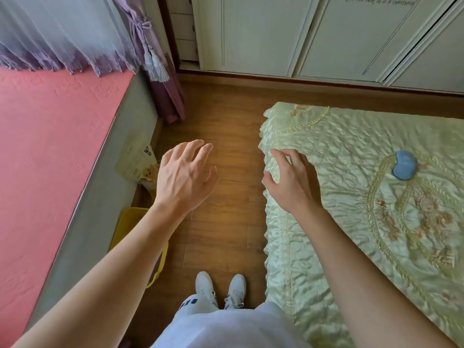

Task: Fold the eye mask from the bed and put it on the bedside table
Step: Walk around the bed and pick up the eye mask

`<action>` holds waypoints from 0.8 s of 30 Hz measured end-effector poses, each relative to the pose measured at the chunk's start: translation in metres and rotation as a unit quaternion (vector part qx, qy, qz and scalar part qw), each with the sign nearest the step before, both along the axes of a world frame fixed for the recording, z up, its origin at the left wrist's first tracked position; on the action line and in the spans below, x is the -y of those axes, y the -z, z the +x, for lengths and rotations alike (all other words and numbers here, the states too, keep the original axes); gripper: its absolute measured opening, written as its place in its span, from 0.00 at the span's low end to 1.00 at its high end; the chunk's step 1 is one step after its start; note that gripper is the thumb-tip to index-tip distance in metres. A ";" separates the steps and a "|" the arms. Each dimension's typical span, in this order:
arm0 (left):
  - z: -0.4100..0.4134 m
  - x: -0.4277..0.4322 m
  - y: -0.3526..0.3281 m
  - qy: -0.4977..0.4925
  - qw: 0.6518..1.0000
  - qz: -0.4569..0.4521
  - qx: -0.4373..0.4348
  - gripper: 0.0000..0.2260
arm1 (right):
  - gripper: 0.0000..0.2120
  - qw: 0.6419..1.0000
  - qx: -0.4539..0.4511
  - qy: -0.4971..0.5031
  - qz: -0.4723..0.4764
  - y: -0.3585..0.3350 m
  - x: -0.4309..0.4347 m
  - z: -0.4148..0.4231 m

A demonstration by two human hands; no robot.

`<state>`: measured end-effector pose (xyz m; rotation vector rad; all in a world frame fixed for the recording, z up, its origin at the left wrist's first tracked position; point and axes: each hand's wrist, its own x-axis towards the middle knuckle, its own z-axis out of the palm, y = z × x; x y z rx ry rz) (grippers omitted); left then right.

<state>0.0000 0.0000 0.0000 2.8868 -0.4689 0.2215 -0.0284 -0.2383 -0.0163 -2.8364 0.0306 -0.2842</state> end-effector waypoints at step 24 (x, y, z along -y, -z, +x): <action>0.234 0.008 0.006 -0.002 1.000 0.000 -0.002 0.23 | 0.21 0.997 -0.004 -0.003 0.073 0.012 -0.020 0.245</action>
